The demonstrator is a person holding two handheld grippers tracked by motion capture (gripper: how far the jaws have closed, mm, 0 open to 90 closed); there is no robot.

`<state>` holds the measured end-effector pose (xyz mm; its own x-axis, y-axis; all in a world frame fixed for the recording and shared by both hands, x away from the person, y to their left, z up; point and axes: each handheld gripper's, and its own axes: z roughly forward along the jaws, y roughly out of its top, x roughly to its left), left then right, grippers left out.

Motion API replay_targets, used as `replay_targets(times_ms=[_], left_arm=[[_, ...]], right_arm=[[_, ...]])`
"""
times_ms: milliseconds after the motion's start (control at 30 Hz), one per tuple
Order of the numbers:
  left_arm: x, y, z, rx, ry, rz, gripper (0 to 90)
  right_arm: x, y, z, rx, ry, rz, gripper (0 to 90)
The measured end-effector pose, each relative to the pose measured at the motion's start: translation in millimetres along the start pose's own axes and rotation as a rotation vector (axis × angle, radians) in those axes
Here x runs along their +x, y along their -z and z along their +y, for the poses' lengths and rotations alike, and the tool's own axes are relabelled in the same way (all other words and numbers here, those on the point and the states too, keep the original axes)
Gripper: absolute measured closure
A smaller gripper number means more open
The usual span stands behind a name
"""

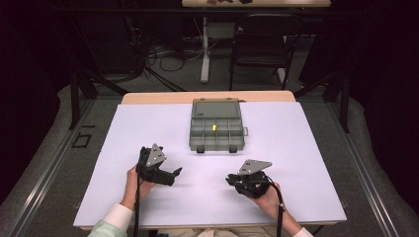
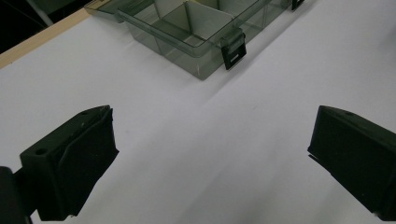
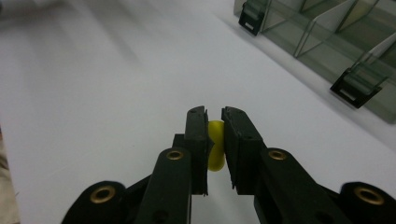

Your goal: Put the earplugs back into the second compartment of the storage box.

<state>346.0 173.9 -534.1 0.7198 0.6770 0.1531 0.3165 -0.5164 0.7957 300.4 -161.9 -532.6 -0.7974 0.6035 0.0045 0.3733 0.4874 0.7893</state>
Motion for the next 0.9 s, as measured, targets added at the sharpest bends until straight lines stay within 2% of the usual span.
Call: replay_targets(times_ms=[233,433,900], left_arm=[[0.1,-0.2,0.0,0.003,-0.002,0.000,0.1],[-1.1,-1.2,-0.1,0.005,-0.004,-0.001,0.0],[-1.0,-0.9,-0.3,0.003,-0.001,0.002,0.1]], right_arm=[[-2.5,2.3,6.2,-0.043,0.015,-0.033,79.8],[-6.9,0.7,13.6,-0.055,0.030,-0.055,79.8],[-18.2,-7.9,34.2,-0.067,0.034,-0.059,80.0]])
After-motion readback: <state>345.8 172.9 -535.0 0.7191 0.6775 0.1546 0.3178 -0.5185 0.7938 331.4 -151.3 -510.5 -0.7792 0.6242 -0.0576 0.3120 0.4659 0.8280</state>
